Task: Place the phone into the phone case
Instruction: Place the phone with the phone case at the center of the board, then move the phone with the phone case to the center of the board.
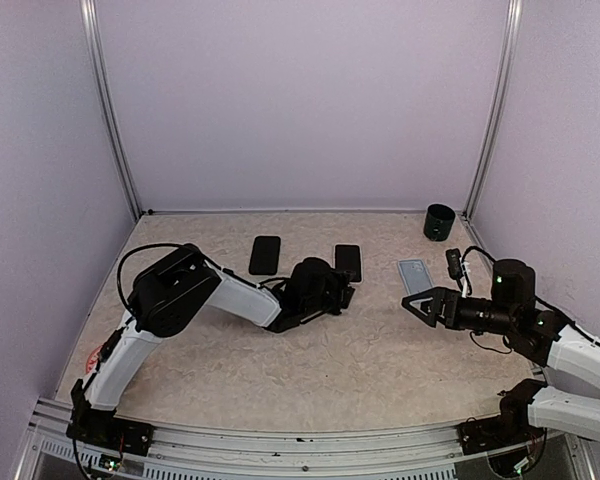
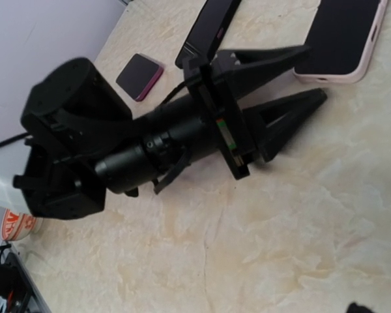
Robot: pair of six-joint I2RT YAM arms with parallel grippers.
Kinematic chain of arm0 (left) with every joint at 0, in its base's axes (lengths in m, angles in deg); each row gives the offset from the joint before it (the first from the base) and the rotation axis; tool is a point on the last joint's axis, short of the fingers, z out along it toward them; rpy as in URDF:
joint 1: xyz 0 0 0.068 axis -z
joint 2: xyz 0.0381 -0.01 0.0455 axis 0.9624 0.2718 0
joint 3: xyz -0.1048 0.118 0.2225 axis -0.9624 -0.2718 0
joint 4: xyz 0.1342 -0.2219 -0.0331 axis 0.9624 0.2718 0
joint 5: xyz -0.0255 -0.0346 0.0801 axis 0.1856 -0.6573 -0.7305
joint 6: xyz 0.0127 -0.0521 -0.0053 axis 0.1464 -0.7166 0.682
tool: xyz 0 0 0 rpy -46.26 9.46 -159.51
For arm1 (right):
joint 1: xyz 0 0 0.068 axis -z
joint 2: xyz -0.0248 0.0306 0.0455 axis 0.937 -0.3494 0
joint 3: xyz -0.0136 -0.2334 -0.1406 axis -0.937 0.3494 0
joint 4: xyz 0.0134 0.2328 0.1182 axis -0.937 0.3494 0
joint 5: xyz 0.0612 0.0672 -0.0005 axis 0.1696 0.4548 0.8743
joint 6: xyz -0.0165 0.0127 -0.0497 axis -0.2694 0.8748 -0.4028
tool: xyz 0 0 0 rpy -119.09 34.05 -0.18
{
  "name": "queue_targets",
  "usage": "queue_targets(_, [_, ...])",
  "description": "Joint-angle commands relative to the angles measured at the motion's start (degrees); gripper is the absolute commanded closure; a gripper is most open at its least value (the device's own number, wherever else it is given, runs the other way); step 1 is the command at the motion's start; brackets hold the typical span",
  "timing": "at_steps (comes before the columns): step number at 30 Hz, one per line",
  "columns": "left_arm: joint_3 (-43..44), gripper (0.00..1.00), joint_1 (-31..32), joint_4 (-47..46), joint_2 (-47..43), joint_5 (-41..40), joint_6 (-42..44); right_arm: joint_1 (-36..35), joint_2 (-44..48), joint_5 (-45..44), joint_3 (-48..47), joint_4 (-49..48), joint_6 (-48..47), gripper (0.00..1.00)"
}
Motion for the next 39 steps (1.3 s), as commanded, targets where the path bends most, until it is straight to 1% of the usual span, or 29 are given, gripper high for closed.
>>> queue_targets(1, [3.84, 0.56, 0.04, 6.24, -2.77, -1.14, 1.8, 0.4, 1.06, 0.37, -0.02, -0.02, 0.37, 0.0])
queue_targets(6, [4.38, 0.56, 0.18, 6.1, -3.2, -1.32, 4.12, 0.4, 1.65, -0.43, -0.29, 1.15, -0.25, 0.0])
queue_targets(11, [4.9, 0.53, 0.19, 6.6, -5.14, -0.2, 9.89, 0.44, 1.27, -1.0, -0.71, 2.05, -1.3, 0.0])
queue_targets(15, [3.93, 0.51, 0.21, 8.42, -8.77, 0.6, 16.42, 0.4, 0.9, -2.22, -1.73, 3.22, -2.6, 0.0])
queue_targets(20, [-0.08, 0.47, 0.3, 9.38, -14.27, 1.23, 22.57, 0.38, 0.24, -3.99, -3.16, 4.17, -4.24, 0.0])
queue_targets(23, [-2.12, 0.47, 0.77, 11.17, -18.19, 0.8, 27.92, 0.4, -0.46, -4.66, -3.82, 4.39, -4.98, 0.0])
queue_targets(26, [-4.25, 0.46, 1.67, 13.82, -22.4, -2.91, 35.89, 0.4, -1.48, -5.56, -4.73, 5.04, -6.04, 0.0])
queue_targets(28, [-4.71, 0.46, 2.64, 16.82, -25.17, -6.67, 43.2, 0.41, -2.32, -6.67, -5.51, 6.15, -7.06, 0.0])
queue_targets(31, [-5.36, 0.45, 3.65, 22.42, -28.54, -11.67, 51.49, 0.4, -3.77, -8.48, -6.87, 7.97, -8.73, 0.0])
queue_targets(34, [-8.95, 0.44, 4.21, 25.13, -32.13, -15.85, 56.8, 0.4, -4.7, -10.09, -7.69, 8.85, -9.8, 0.0])
queue_targets(36, [-11.86, 0.39, 4.51, 26.14, -34.54, -19.19, 59.54, 0.4, -5.49, -11.92, -8.36, 9.57, -10.64, 0.0])
queue_targets(39, [-16.31, 0.3, 4.51, 27.84, -38.59, -22.71, 62.42, 0.4, -7.21, -14.33, -9.5, 10.73, -12.14, 0.0])
